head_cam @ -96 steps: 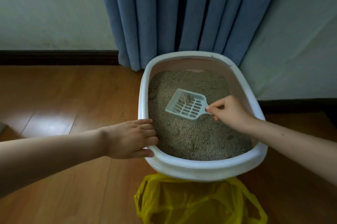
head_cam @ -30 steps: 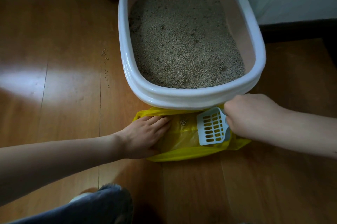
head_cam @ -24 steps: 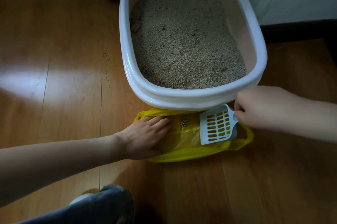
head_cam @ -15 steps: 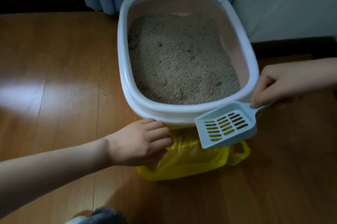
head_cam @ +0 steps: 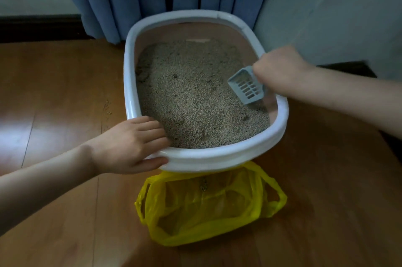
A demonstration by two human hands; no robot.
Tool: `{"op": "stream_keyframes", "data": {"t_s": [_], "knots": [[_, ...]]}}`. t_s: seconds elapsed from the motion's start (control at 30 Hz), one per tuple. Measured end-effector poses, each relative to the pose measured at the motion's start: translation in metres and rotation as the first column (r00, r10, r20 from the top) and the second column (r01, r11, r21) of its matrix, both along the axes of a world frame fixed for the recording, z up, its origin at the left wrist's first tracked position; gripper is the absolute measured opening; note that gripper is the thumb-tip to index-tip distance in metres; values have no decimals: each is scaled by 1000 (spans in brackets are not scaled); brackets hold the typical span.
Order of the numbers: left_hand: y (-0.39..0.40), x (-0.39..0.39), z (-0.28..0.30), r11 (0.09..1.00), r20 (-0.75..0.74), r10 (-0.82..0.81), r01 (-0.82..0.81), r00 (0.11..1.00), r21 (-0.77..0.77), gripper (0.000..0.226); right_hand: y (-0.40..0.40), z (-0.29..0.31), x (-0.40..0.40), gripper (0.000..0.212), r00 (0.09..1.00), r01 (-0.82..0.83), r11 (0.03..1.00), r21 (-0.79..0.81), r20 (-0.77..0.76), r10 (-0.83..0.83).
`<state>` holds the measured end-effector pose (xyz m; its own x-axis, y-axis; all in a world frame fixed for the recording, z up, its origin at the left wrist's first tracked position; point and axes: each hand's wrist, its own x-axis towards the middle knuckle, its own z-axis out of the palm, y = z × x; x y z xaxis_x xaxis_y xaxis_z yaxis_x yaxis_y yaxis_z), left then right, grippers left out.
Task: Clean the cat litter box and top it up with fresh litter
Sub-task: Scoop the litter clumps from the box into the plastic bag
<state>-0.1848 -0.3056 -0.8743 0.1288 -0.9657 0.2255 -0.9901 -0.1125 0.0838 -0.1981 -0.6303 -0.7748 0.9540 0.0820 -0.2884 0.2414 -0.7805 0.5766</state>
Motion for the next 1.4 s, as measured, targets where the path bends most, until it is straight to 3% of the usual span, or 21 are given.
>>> {"op": "stream_keyframes", "data": {"t_s": [0.1,0.2,0.3,0.4,0.53,0.63,0.77,0.9,1.0,1.2,1.4], "knots": [[9,8,-3,999,-17,44,-44,999,13,42,16,-13,1,21,992,-97,980,-176,-94,81],[14,15,-7,997,-40,71,-70,997,34,46,12,-22,7,19,980,-159,965,-208,-152,129],[18,20,-9,996,-35,68,-66,997,60,46,-6,-19,18,11,972,-154,984,-84,-191,136],[20,26,-8,994,-64,86,-81,994,76,47,-31,-19,27,26,977,-83,996,29,-197,87],[20,27,-7,992,-100,89,-80,991,94,48,-48,-26,35,21,970,49,990,135,-244,-15],[19,25,-5,994,-110,85,-76,990,83,47,-49,-33,39,35,944,135,961,243,-326,-50],[19,26,-7,994,-123,84,-75,989,75,46,-43,-35,35,51,944,162,918,361,-327,-38],[19,26,-10,995,-119,90,-84,989,55,46,-29,-54,22,32,887,351,737,578,-458,-64],[19,26,-10,995,-125,94,-88,988,53,46,-4,-79,8,24,877,382,632,675,-479,-19],[18,25,-9,994,-138,94,-86,986,68,45,45,-103,-3,14,899,408,476,779,-432,-63],[19,26,-9,993,-158,97,-85,983,81,43,66,-123,-9,6,864,501,201,842,-472,-175]]}}
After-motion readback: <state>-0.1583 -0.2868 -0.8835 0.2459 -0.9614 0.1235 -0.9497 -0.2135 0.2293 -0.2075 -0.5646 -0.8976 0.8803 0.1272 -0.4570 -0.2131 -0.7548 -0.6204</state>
